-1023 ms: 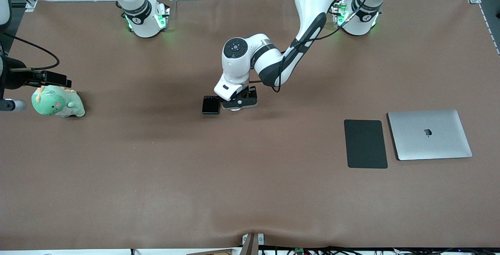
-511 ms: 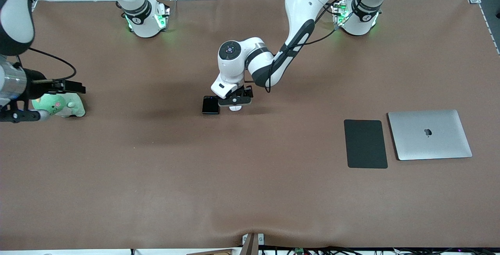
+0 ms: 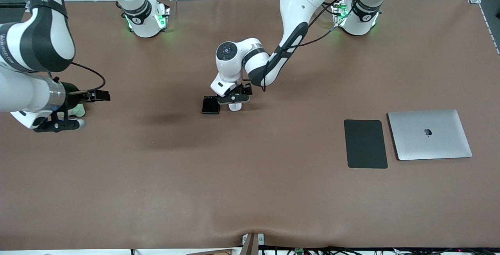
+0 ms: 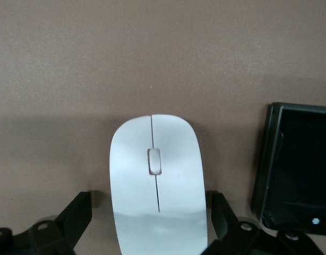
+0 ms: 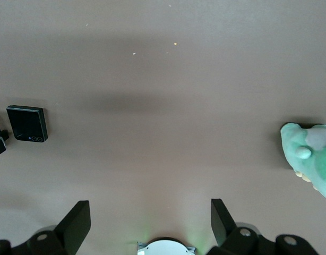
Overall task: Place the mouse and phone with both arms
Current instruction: 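Grasp the white mouse with the left gripper while the right gripper reaches the phone, then carry the mouse to the mouse pad while the right gripper grasps the phone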
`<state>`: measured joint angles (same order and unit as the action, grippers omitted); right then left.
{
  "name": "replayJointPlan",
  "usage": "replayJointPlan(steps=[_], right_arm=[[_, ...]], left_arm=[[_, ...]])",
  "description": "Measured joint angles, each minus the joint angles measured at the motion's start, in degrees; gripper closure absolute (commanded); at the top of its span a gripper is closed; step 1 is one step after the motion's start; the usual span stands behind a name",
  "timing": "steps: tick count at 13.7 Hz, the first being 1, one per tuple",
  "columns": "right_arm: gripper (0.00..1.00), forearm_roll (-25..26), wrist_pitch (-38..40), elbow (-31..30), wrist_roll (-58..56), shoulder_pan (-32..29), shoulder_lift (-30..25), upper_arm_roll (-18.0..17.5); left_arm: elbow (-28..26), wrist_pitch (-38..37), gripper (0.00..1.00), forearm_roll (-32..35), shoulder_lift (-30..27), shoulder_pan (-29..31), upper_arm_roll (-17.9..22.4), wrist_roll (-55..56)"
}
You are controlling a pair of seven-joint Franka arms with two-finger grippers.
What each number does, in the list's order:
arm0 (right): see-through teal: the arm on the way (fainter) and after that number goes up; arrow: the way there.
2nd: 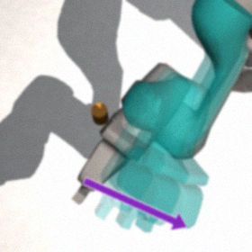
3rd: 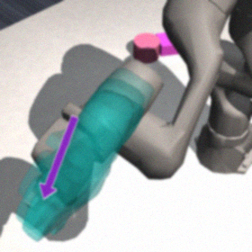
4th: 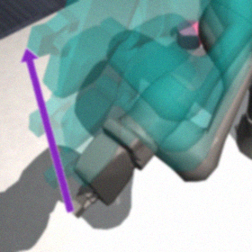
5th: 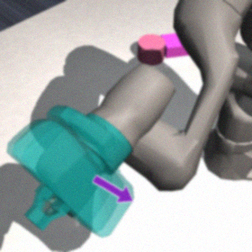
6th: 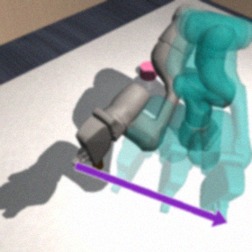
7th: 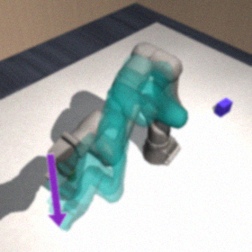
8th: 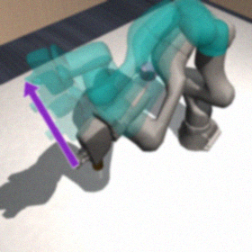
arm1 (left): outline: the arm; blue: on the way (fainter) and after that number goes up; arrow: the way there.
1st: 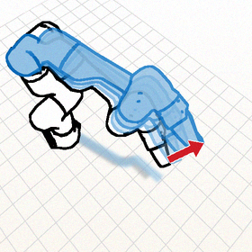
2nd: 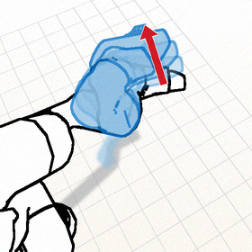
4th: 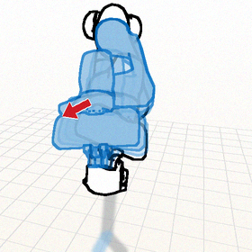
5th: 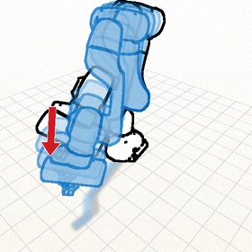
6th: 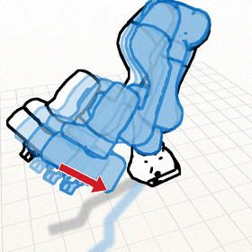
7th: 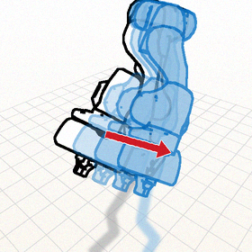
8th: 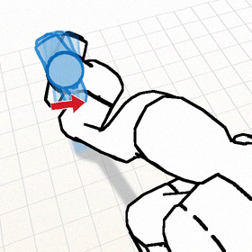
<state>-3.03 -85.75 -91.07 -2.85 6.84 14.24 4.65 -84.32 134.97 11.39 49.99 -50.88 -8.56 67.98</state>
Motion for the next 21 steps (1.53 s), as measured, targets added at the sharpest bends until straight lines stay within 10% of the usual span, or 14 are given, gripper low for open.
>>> replayJointPlan(steps=[1, 3, 9, 21], right_arm=[[0.0, 0.0, -0.3, -0.4, 0.0, 0.3, 0.0, 0.0], [0.0, -0.1, -1.1, -1.3, 0.0, 1.2, 0.0, 0.0], [0.0, -1.3, -2.3, -2.8, 4.1, 5.9, 0.0, -0.2], [0.0, -6.3, -13.4, -9.9, 12.4, 17.0, 1.7, -0.4]], left_arm=[[0.1, 0.0, 0.79, 0.0, 0.0, -0.1, 0.0, 0.5], [0.6, 0.0, 0.94, 0.6, -0.1, -0.2, 0.0, 1.3], [2.0, 0.0, 0.94, 1.2, -0.6, 1.1, 0.9, 1.5], [3.2, -8.6, 0.94, -9.2, -19.0, 23.7, -2.2, -8.5]])
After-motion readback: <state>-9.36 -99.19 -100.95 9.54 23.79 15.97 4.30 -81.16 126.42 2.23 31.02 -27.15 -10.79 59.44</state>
